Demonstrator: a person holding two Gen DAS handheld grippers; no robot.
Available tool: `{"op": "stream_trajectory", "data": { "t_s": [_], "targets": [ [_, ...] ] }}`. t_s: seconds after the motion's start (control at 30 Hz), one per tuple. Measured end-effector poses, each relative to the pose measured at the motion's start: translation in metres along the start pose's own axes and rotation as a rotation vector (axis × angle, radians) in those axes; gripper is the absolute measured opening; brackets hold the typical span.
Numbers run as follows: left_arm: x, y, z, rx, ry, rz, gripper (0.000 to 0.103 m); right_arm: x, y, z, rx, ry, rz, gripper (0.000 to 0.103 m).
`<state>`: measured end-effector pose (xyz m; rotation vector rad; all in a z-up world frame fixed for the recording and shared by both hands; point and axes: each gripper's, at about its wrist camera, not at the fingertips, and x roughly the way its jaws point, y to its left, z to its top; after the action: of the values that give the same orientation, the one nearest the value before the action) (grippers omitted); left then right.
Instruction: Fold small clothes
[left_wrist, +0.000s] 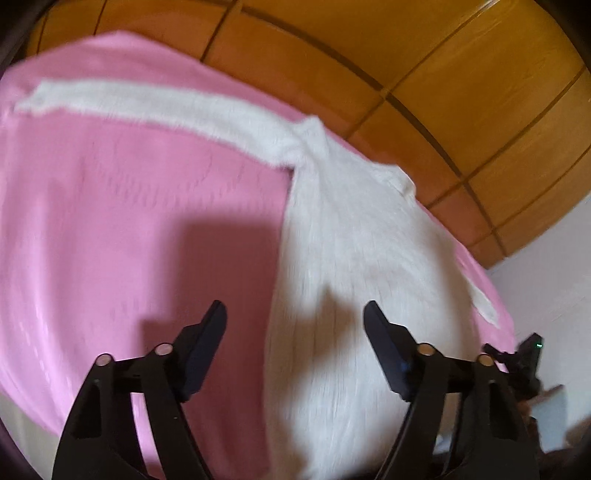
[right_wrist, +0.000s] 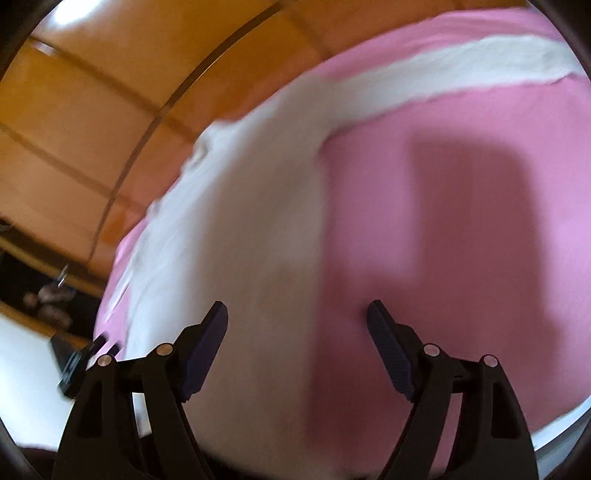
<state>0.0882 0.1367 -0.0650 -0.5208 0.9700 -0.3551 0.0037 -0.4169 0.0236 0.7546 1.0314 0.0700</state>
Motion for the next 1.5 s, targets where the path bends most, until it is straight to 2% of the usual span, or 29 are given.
{"op": "stream_trajectory", "data": {
  "t_s": [0.07,0.1,0.13,0.2,0.23,0.27,0.3,0.33,0.4,0.53,0.6,0.67,0.7,0.73,0.8,0.83,0.93,1.0,1.03,1.07,1.17,1.23,1.27,1.33,1.37,1.5],
  "targets": [
    [0.0,0.004,-0.016,-0.002,0.042,-0.053,0.073,0.004,0.01,-0.022,-0.025,0.059,0.036,0.078],
    [0.0,0.006,-0.026,-0.004,0.066,-0.077,0.067,0.003,0.013,-0.029,-0.038,0.077,0.041,0.077],
    [0.001,0.008,-0.034,-0.007,0.087,-0.103,0.065,0.003,0.017,-0.04,-0.05,0.101,0.051,0.073],
    [0.003,0.012,-0.047,-0.021,0.11,-0.13,0.047,0.005,0.022,-0.053,-0.059,0.123,0.058,0.058],
    [0.004,0.015,-0.051,-0.036,0.115,-0.145,0.042,0.006,0.023,-0.057,-0.063,0.129,0.053,0.053],
    [0.007,0.013,-0.052,-0.047,0.121,-0.167,0.026,0.006,0.023,-0.059,-0.066,0.134,0.049,0.039],
    [0.011,0.01,-0.049,-0.052,0.135,-0.194,0.012,0.008,0.026,-0.06,-0.074,0.146,0.05,0.019],
    [0.008,0.005,-0.048,-0.036,0.135,-0.213,0.007,0.009,0.031,-0.058,-0.091,0.156,0.042,0.012],
    [-0.007,-0.008,-0.041,-0.011,0.102,-0.264,0.005,0.004,0.048,-0.051,-0.144,0.131,0.022,0.01],
    [-0.065,-0.03,-0.02,0.0,0.004,-0.373,0.004,-0.062,0.086,-0.037,-0.217,-0.051,0.115,0.006],
    [-0.086,-0.038,-0.016,0.012,-0.012,-0.392,0.004,-0.091,0.091,-0.032,-0.227,-0.118,0.149,0.006],
    [-0.091,-0.039,-0.021,-0.004,0.014,-0.376,0.004,-0.097,0.083,-0.033,-0.223,-0.123,0.103,0.006],
    [-0.084,-0.036,-0.025,-0.016,0.039,-0.342,0.004,-0.093,0.073,-0.035,-0.201,-0.101,0.082,0.006],
    [-0.074,-0.031,-0.029,-0.019,0.064,-0.296,0.004,-0.081,0.06,-0.04,-0.178,-0.064,0.039,0.005],
    [-0.049,-0.015,-0.036,-0.068,0.103,-0.251,0.004,-0.061,0.044,-0.046,-0.139,-0.022,-0.016,0.005],
    [-0.04,-0.008,-0.04,-0.089,0.106,-0.246,0.003,-0.05,0.036,-0.051,-0.111,-0.006,-0.035,0.005],
    [-0.022,0.004,-0.049,-0.098,0.122,-0.162,0.008,-0.033,0.032,-0.055,-0.104,0.024,-0.061,0.006],
    [-0.018,0.007,-0.051,-0.101,0.136,-0.19,0.035,-0.03,0.028,-0.057,-0.102,0.036,-0.074,0.018],
    [-0.018,0.006,-0.053,-0.094,0.13,-0.178,0.04,-0.029,0.025,-0.057,-0.098,0.031,-0.092,0.026],
    [-0.017,0.005,-0.054,-0.085,0.126,-0.176,0.043,-0.034,0.018,-0.058,-0.088,0.023,-0.09,0.044],
    [-0.009,0.002,-0.055,-0.075,0.151,-0.208,0.043,-0.026,0.01,-0.054,-0.065,0.018,-0.094,0.047],
    [0.001,-0.004,-0.054,-0.054,0.168,-0.227,0.026,-0.019,0.006,-0.054,-0.067,0.051,-0.085,0.046],
    [0.002,-0.006,-0.056,-0.041,0.173,-0.234,0.01,-0.017,0.004,-0.056,-0.076,0.066,-0.083,0.045],
    [0.0,-0.01,-0.052,-0.01,0.156,-0.253,0.005,-0.01,0.01,-0.056,-0.1,0.088,-0.081,0.017],
    [-0.007,-0.013,-0.05,-0.003,0.145,-0.279,0.005,-0.009,0.014,-0.055,-0.111,0.099,-0.076,0.01],
    [-0.054,-0.032,-0.037,0.045,0.074,-0.339,0.003,-0.041,0.036,-0.047,-0.184,0.05,0.005,0.008]
  ]
}}
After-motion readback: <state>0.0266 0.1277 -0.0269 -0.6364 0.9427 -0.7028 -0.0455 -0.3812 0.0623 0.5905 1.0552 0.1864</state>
